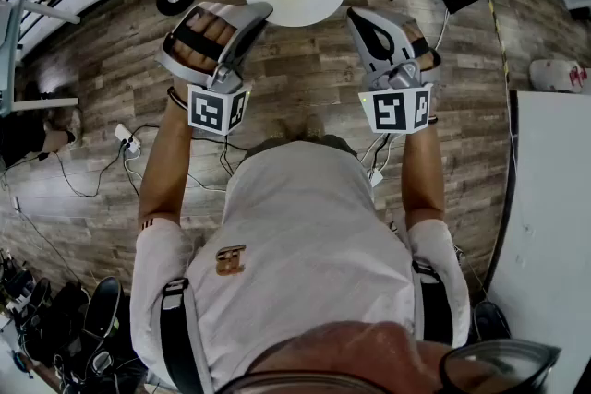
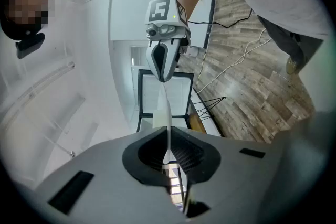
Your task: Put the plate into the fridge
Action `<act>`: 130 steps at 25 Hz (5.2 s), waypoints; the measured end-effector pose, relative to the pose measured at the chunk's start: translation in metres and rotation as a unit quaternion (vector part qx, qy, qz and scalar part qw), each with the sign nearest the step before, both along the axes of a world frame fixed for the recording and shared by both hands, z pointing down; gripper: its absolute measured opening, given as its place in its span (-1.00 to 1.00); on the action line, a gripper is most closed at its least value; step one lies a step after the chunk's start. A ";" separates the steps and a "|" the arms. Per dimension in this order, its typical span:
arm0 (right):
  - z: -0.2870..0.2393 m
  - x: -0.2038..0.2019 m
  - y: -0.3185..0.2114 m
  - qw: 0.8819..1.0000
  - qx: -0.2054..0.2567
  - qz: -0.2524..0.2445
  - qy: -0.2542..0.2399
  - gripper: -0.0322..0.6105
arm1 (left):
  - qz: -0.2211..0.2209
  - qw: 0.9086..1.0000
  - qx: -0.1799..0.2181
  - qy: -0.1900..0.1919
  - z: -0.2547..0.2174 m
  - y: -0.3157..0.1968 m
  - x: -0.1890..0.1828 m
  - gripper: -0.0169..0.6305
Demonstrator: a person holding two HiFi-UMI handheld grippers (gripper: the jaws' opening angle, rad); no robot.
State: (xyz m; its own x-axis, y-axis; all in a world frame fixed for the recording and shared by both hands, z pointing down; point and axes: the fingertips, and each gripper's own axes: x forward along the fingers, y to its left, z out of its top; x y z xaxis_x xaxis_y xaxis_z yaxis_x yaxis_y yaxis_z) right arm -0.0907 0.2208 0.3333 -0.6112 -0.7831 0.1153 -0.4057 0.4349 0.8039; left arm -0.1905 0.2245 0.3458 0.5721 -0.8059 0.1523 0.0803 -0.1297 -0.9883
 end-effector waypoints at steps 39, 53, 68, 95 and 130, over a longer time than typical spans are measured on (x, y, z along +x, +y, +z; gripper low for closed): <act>0.017 0.095 -0.059 0.999 -0.012 -0.031 -0.018 -0.80 | -0.040 0.999 0.003 -0.009 -0.007 -0.078 0.097 -0.86; 0.018 0.120 -0.081 0.999 -0.014 -0.030 -0.021 -0.80 | -0.047 0.999 -0.004 -0.007 -0.005 -0.109 0.121 -0.86; 0.027 0.106 -0.145 1.000 -0.017 -0.022 0.008 -0.80 | -0.032 0.999 0.007 -0.002 -0.004 -0.192 0.110 -0.86; 0.025 0.062 -0.314 0.999 -0.023 0.017 0.022 -0.80 | 0.001 1.000 -0.005 0.016 -0.009 -0.394 0.083 -0.86; 0.026 0.068 -0.424 0.999 -0.024 -0.024 0.028 -0.80 | -0.031 0.999 -0.031 -0.001 0.015 -0.525 0.119 -0.86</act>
State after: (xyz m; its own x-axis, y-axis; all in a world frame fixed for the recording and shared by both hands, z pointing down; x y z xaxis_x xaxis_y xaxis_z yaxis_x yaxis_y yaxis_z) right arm -0.0228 -0.2028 0.3590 -0.6388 -0.7463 0.1869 -0.3390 0.4911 0.8024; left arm -0.0712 -0.3002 0.3606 0.5203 -0.8291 0.2046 0.0727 -0.1957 -0.9780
